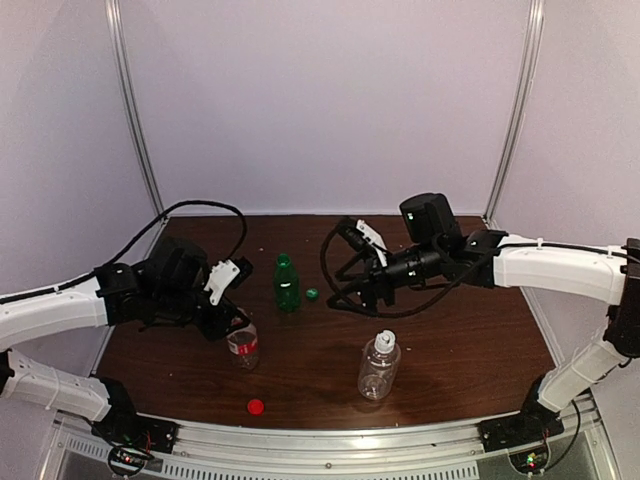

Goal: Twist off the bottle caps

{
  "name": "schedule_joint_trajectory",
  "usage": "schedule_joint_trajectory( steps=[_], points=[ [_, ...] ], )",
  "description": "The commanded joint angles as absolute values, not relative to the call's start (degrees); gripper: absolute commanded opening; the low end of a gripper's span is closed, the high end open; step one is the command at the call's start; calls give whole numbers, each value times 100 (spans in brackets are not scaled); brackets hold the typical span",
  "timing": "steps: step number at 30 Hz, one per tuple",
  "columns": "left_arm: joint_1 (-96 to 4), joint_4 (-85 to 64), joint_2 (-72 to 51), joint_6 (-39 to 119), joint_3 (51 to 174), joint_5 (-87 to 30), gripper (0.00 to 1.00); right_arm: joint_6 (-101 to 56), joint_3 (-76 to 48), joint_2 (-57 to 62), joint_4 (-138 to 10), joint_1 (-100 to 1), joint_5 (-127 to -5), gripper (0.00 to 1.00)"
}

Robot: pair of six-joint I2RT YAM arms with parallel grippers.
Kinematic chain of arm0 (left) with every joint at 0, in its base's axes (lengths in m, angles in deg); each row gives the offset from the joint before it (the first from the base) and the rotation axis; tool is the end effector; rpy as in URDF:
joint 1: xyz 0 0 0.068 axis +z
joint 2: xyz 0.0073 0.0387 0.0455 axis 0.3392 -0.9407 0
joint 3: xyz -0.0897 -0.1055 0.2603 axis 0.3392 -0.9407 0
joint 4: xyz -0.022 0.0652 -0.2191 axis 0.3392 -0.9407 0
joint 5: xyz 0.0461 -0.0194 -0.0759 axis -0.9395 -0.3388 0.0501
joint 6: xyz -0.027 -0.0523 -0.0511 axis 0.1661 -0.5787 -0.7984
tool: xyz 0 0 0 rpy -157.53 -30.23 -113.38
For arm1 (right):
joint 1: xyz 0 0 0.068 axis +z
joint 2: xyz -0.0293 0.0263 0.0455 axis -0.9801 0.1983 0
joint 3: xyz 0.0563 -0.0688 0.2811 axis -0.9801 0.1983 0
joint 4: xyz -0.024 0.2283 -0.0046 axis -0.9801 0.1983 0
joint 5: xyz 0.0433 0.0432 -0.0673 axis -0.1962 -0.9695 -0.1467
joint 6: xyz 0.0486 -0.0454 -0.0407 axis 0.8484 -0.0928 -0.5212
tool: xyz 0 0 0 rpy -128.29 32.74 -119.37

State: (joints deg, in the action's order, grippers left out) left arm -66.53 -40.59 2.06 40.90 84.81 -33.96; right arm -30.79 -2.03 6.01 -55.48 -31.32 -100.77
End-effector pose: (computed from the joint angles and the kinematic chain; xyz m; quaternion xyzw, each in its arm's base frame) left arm 0.1387 -0.1523 0.2567 0.2933 0.8813 -0.1997 0.3121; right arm 0.1829 0.2643 0.3175 -0.4974 0.6611 0.4710 0.3061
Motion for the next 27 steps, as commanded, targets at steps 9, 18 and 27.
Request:
schedule_joint_trajectory(
  steps=[9, 18, 27],
  points=[
    [-6860, -3846, 298, 3978, 8419, -3604, 28, -3157, -205, 338, -5281, -3163, -9846, 91],
    [-6877, -3943, 354, 4017, 8458, -3605, 46, -3135, -206, 60, -4800, -3163, -9703, 91],
    [-6878, -3936, 653, 3921, 8591, -3539, 67, -2947, -272, -520, -3604, -3137, -9413, 90]
  ],
)
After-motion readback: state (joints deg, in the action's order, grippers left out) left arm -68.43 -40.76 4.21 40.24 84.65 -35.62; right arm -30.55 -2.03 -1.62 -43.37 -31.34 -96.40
